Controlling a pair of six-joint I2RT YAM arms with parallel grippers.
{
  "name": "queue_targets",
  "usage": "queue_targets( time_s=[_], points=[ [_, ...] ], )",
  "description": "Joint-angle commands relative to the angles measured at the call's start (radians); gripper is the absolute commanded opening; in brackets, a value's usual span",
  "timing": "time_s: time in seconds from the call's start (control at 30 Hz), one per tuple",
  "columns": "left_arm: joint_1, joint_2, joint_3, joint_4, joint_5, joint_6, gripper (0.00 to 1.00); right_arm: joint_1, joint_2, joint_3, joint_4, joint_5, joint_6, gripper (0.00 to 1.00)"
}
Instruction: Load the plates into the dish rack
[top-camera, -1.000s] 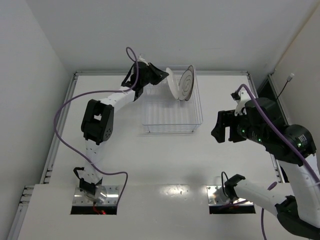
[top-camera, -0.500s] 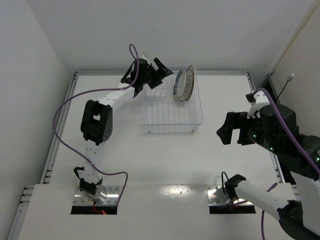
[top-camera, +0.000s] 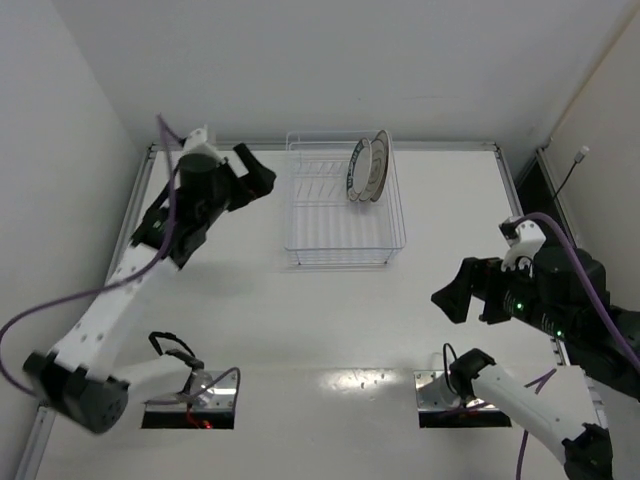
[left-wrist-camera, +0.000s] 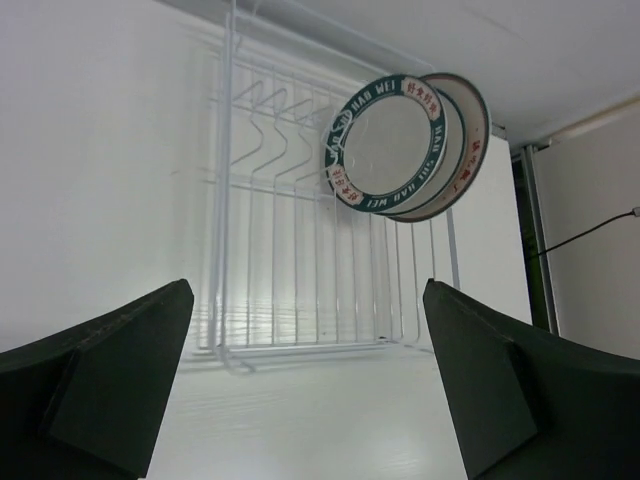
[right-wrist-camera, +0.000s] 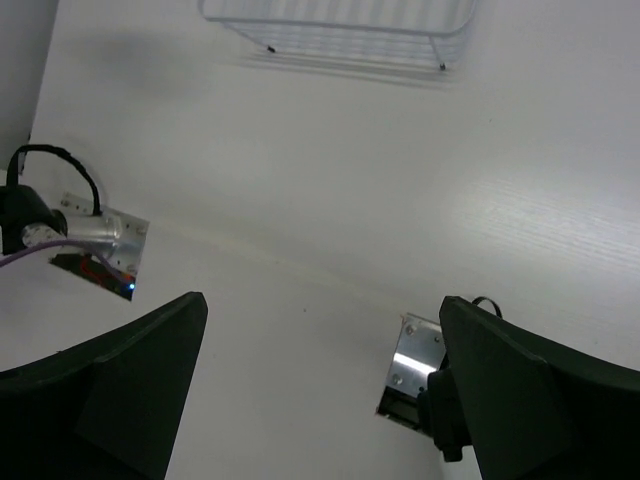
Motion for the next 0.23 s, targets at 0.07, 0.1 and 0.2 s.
queue_targets(
  time_s=[0.07,0.1,0.2],
  points=[
    [-0.018,-0.393,-0.144,-0.241,-0.12,0.151,1.0,0.01,-0.139,-0.168,-0.009,-0.051,0.114,1.0],
    [-0.018,-0.439,-0.144,-0.272,-0.12,0.17,1.0,0.01,-0.152,-0.191,0.003,-0.074,0.114,1.0],
    [-0.018,-0.59,-0.164,-0.383,-0.149,0.255,1.0,0.01,-0.143,-0.231,0.005,-0.079,0.125,1.0]
  ],
)
